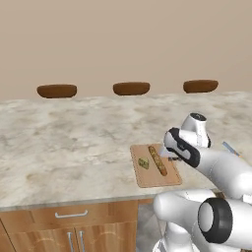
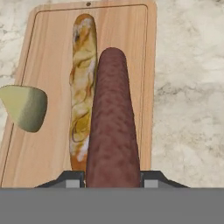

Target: Retrieve the sausage and cheese from the fridge and place them on the cutting board on the counter.

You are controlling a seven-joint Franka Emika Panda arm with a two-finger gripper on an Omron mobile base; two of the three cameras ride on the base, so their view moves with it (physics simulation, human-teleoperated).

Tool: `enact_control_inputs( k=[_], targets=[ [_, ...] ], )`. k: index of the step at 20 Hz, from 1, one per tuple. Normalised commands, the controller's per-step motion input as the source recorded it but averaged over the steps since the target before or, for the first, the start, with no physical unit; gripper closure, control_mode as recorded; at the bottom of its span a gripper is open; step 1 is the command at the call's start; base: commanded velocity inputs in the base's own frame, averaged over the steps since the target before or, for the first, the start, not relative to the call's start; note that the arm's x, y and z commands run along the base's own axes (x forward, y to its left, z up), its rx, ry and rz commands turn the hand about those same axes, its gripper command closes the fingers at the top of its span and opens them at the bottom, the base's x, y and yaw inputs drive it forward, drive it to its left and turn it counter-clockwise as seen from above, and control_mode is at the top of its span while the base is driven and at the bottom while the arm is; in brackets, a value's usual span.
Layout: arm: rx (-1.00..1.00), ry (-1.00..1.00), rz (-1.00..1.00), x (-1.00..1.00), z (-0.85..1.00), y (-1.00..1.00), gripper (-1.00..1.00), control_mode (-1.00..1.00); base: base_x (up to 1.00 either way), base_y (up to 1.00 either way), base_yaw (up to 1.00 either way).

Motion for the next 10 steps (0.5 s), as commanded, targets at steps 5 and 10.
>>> enact_control_inputs(
  k=[5, 10],
  targets=[
    [0.04, 0.0, 0.01, 0.11, -0.34, 0.0, 1.0, -1.0, 0.0, 0.0, 0.0],
    [0.01, -0.04, 0.02, 0.28, -0.37, 0.01, 1.0, -1.0, 0.0, 0.0, 0.0]
  ],
)
